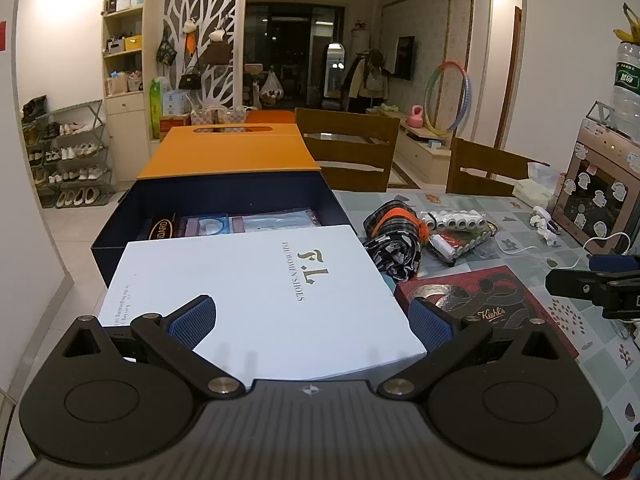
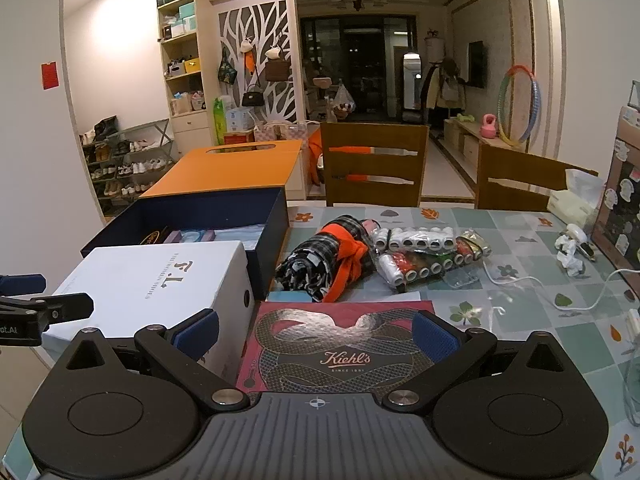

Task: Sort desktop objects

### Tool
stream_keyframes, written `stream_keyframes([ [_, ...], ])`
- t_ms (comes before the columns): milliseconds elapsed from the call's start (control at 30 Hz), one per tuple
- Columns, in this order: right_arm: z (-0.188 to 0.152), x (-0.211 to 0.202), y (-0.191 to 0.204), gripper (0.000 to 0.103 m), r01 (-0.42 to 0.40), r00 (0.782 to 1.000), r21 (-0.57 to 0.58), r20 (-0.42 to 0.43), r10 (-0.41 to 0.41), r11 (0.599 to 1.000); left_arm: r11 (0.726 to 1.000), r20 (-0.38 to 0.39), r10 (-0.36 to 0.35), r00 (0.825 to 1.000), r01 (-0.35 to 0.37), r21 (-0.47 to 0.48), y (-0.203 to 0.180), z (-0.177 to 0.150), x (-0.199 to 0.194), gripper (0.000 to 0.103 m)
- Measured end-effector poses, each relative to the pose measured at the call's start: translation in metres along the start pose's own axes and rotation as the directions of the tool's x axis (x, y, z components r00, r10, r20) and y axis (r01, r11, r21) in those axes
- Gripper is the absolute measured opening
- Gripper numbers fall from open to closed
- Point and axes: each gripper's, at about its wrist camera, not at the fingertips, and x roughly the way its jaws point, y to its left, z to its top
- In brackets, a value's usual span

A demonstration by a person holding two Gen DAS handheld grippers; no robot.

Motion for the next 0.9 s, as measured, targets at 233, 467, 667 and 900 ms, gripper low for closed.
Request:
stream_keyframes([
  [233,-0.001,-0.002,0.001,0.103,0.002,1.0,-0.005,-0.001,-0.002,1.0,1.0,-0.003,-0.003,1.0,0.003,0.0,-0.003,-0.001,0.001,0.103],
  [467,-0.002,-0.003,-0.005,0.103,0.016,1.0,0.013,-0.007,-0.016,1.0,1.0,-0.011,-0.021,1.0,0.022,0.02,-0.009,0.001,0.004,0.103],
  [667,-0.001,-0.001,-0.008,0.103,0.032,0.999,0.03,-0.015,-0.031,0.999,0.999,-0.02,-0.029,0.999,0.03,0.02,-0.009,0.004,0.008,0.103],
  [900,0.003,0.004,-0.003,0.103,0.042,0.999,0.039,-0.02,-0.042,0.998,0.999,-0.022,-0.035,0.999,0.035,0.021,-0.008,0.005,0.01,0.103],
])
